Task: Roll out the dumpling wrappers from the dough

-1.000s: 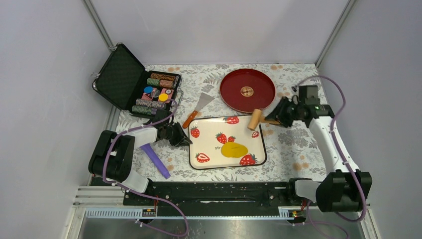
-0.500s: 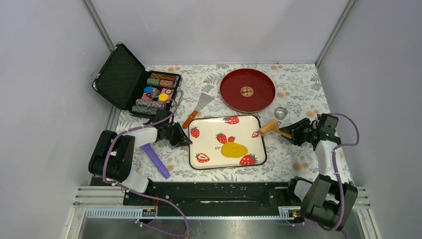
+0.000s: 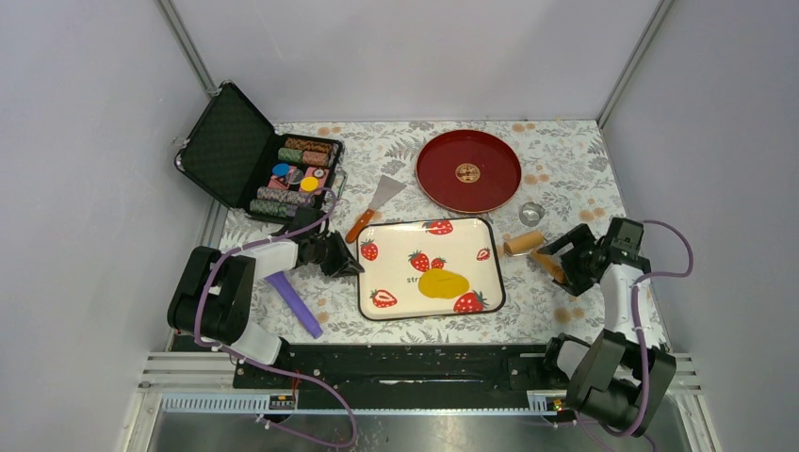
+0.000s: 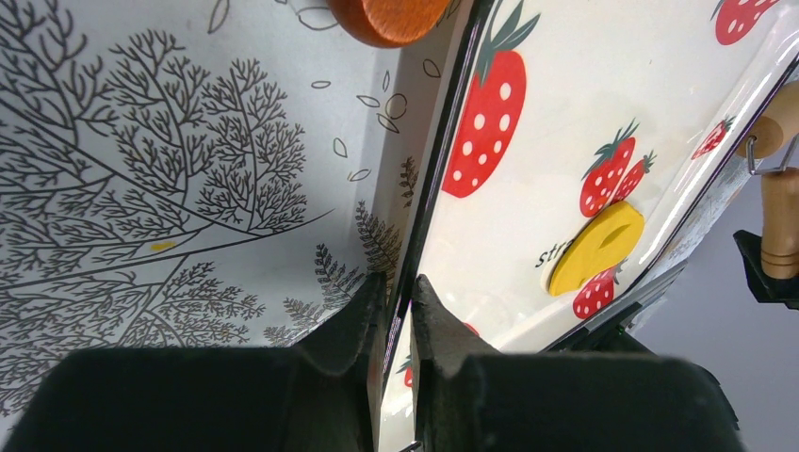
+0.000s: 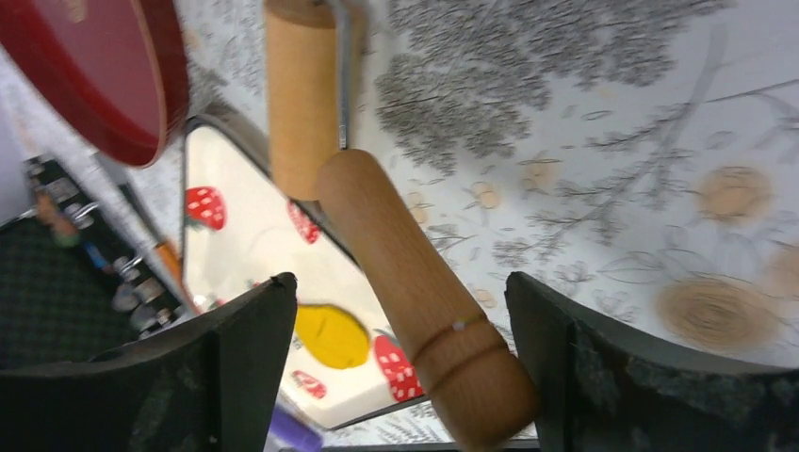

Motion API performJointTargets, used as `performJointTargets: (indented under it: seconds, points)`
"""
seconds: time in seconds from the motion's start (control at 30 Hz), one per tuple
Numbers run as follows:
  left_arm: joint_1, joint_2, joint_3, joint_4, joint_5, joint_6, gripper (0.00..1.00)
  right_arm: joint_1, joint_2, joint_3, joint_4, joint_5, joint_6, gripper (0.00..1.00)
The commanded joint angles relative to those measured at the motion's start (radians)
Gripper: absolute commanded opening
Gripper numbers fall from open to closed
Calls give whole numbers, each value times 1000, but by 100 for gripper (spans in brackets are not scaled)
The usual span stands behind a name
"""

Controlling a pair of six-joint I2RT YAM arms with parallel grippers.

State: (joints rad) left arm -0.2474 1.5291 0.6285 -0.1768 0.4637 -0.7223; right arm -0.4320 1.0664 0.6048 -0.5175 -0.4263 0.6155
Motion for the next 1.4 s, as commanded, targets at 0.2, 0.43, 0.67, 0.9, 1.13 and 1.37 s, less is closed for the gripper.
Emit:
performJointTargets:
  seconds: [0.2, 0.43, 0.67, 0.9, 1.13, 1.37]
  points:
    - [5, 54, -43, -99, -186, 27, 0, -2, -33, 161, -207, 483, -107, 94]
    - [5, 55, -44, -98, -186, 27, 0, -1, 51, 243, -156, 284, -152, 99]
    - [5, 54, -44, -96, -184, 27, 0, 49, 298, 364, -85, 134, -96, 88]
    - [6, 55, -46, -96, -184, 27, 0, 112, 597, 661, -154, 136, -93, 76]
    - [5, 58, -42, -97, -183, 27, 0, 157, 821, 840, -237, 174, -92, 67]
    - [5, 60, -41, -97, -184, 29, 0, 201, 910, 856, -251, 203, -111, 58]
